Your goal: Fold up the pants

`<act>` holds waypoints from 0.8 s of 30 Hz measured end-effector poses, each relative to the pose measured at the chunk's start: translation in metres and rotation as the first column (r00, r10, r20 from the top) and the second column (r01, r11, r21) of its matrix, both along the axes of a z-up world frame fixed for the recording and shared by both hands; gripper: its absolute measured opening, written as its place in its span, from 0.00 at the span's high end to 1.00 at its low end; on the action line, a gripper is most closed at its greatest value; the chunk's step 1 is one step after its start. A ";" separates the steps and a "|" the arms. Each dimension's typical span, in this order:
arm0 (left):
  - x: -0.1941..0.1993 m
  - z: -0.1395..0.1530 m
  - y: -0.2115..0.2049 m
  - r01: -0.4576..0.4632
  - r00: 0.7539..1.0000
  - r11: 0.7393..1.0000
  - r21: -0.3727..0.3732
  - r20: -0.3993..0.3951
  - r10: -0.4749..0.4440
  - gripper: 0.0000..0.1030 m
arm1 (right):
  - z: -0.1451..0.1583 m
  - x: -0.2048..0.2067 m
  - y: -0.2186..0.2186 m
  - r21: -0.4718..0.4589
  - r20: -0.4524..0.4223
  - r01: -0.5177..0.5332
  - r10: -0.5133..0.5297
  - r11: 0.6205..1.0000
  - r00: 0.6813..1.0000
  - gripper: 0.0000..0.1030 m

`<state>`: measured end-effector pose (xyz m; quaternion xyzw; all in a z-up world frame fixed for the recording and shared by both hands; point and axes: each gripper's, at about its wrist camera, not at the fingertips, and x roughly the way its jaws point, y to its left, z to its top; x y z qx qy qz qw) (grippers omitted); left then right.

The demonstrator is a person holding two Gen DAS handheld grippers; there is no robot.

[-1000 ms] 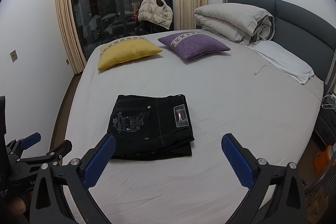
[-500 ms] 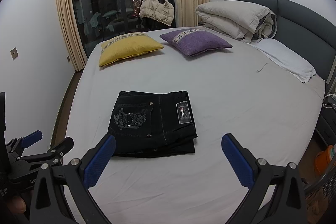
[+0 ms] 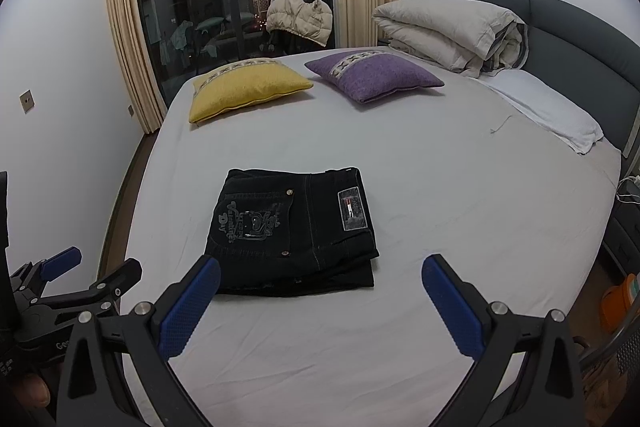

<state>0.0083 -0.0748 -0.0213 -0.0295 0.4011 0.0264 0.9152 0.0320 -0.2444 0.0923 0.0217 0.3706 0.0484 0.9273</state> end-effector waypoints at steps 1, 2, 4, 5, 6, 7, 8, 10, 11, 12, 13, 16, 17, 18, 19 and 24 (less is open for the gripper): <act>0.000 0.000 0.000 0.000 1.000 1.000 0.000 0.001 0.000 0.00 | 0.000 0.000 0.000 0.000 0.000 0.000 0.000 1.000 1.000 0.00; 0.000 0.000 0.000 -0.001 1.000 1.000 0.000 0.001 0.001 0.00 | 0.000 0.000 0.000 0.000 0.000 0.000 0.000 1.000 1.000 0.00; 0.000 0.000 0.000 0.000 1.000 1.000 -0.001 0.001 0.000 0.00 | 0.001 0.000 0.000 0.000 -0.001 0.000 0.000 1.000 1.000 0.00; 0.000 0.000 0.000 0.000 1.000 1.000 -0.001 0.001 0.000 0.00 | 0.001 0.000 0.000 0.000 -0.001 0.000 0.000 1.000 1.000 0.00; 0.000 0.000 -0.001 0.000 1.000 1.000 0.000 0.001 0.000 0.00 | 0.001 0.000 0.000 0.000 -0.001 0.000 0.000 1.000 1.000 0.00; 0.000 0.000 -0.001 -0.001 1.000 1.000 0.000 0.001 0.001 0.00 | 0.001 -0.001 0.000 0.001 -0.001 0.001 -0.001 1.000 1.000 0.00; 0.000 0.000 -0.001 -0.001 1.000 1.000 -0.001 0.001 0.001 0.00 | 0.001 0.000 0.000 0.001 -0.001 0.000 0.000 1.000 1.000 0.00; 0.000 -0.001 -0.002 -0.002 1.000 1.000 0.000 0.001 0.002 0.00 | -0.002 -0.002 0.002 0.000 -0.002 0.000 0.000 1.000 1.000 0.00; 0.000 -0.001 -0.002 -0.002 1.000 1.000 0.000 0.001 0.002 0.00 | -0.001 -0.002 0.001 0.001 -0.001 -0.001 0.001 1.000 1.000 0.00; 0.000 -0.001 -0.002 -0.002 1.000 1.000 -0.001 0.001 0.002 0.00 | -0.001 -0.002 0.001 0.001 -0.001 -0.001 0.001 1.000 1.000 0.00; 0.000 -0.001 -0.002 0.000 1.000 1.000 0.000 0.000 0.000 0.00 | -0.002 -0.002 0.001 0.001 -0.002 -0.001 0.001 1.000 1.000 0.00; 0.000 -0.001 -0.002 0.000 1.000 1.000 -0.001 0.000 0.000 0.00 | -0.001 -0.002 0.002 0.000 -0.003 0.000 0.000 1.000 1.000 0.00; 0.000 -0.001 -0.003 -0.001 1.000 1.000 -0.001 0.000 0.001 0.00 | -0.002 -0.003 0.002 0.000 -0.003 0.000 0.000 1.000 1.000 0.00; 0.000 -0.001 -0.003 -0.001 1.000 1.000 0.000 0.000 0.001 0.00 | -0.002 -0.003 0.002 0.000 -0.003 -0.001 0.001 1.000 1.000 0.00; 0.000 -0.001 -0.003 -0.001 1.000 1.000 -0.001 0.000 0.001 0.00 | -0.002 -0.003 0.002 0.000 -0.004 -0.001 0.001 1.000 1.000 0.00; 0.000 -0.001 -0.003 -0.001 1.000 1.000 -0.001 0.000 0.001 0.00 | -0.002 -0.004 0.002 0.001 -0.005 -0.001 0.001 1.000 1.000 0.00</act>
